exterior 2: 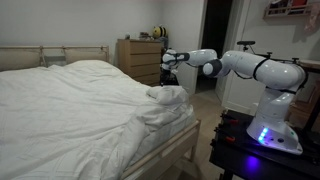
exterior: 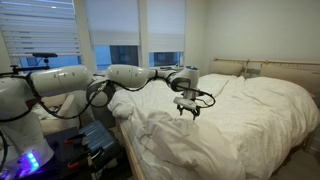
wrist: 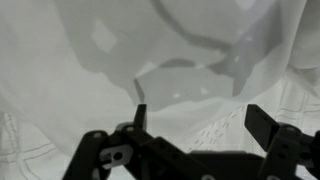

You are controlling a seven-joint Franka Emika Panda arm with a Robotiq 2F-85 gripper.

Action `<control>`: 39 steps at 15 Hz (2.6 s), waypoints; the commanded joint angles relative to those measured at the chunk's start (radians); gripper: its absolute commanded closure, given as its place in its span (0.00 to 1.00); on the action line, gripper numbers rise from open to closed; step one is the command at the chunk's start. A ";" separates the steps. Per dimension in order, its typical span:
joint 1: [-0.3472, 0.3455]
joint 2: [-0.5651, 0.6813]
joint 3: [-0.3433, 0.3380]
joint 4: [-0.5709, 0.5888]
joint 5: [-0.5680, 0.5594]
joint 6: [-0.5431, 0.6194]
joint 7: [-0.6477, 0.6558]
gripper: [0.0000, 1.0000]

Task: Completely cover the white blanket over the bed

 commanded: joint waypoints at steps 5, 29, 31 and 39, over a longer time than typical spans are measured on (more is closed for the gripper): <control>0.043 0.033 -0.074 -0.008 -0.094 0.007 0.047 0.00; -0.037 -0.061 -0.054 -0.021 -0.047 -0.435 0.270 1.00; -0.047 -0.083 -0.043 -0.018 -0.036 -0.486 0.263 1.00; -0.054 -0.148 -0.019 -0.009 -0.016 -0.617 0.239 1.00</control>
